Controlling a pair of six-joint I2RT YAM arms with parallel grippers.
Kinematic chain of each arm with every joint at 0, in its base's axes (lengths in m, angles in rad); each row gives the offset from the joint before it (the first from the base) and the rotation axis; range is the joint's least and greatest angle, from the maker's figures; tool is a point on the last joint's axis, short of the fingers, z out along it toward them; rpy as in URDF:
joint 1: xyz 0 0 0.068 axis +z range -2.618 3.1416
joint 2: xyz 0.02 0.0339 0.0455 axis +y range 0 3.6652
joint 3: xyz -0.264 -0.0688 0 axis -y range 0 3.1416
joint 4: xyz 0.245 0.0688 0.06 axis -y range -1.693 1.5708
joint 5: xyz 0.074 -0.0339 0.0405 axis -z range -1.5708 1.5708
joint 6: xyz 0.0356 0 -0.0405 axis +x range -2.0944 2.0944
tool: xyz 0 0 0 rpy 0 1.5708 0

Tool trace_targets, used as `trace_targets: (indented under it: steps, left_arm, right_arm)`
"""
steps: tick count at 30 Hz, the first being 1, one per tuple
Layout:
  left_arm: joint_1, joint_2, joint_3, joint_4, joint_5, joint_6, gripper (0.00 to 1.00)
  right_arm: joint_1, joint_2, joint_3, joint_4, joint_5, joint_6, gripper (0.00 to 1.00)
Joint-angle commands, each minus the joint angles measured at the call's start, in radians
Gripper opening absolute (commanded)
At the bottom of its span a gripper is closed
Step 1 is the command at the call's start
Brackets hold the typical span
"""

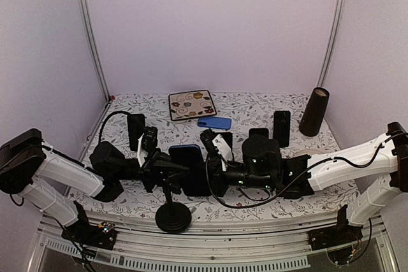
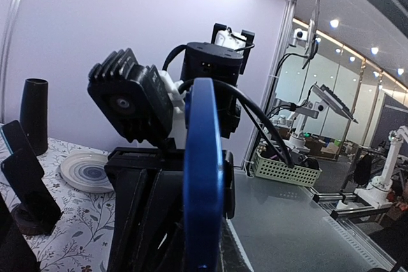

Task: Place the phone on the phone stand
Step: Install the phone onto the phone stand.

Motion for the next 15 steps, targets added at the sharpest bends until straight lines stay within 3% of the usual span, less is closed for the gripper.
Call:
trace_targets:
  steps: [1, 15]
  left_arm:
    - [0.026, 0.003, -0.023, 0.006, -0.03, -0.008, 0.0]
    - [0.02, -0.188, -0.09, -0.281, -0.115, 0.045, 0.0]
  right_arm:
    - [0.025, -0.028, 0.009, 0.111, -0.013, 0.01, 0.02]
    - [0.076, -0.004, 0.046, 0.011, 0.282, -0.005, 0.02]
